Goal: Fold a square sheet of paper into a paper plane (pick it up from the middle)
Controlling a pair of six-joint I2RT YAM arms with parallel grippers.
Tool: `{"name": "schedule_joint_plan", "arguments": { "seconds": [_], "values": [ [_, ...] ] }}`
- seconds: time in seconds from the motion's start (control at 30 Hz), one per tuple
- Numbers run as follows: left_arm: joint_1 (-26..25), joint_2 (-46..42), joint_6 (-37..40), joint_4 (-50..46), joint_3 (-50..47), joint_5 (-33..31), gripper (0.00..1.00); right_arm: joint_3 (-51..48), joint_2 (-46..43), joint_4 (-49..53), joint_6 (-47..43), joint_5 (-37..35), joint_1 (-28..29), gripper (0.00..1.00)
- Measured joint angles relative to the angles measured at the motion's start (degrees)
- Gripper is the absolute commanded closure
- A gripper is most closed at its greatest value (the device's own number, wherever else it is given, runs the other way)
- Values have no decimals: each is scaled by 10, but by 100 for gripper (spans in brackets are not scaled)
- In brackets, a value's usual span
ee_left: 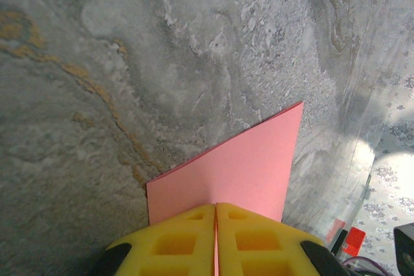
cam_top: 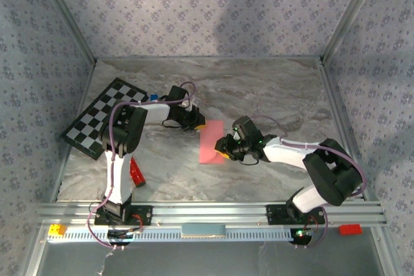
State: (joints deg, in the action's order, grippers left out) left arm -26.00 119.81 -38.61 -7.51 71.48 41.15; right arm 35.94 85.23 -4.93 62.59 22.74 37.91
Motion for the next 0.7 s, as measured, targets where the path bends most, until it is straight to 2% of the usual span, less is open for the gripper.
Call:
{"name": "schedule_joint_plan", "arguments": {
  "seconds": [0.7],
  "values": [
    [0,2,0,-5,4,2,90,-24,0,-5,26,0,2,63]
  ]
}}
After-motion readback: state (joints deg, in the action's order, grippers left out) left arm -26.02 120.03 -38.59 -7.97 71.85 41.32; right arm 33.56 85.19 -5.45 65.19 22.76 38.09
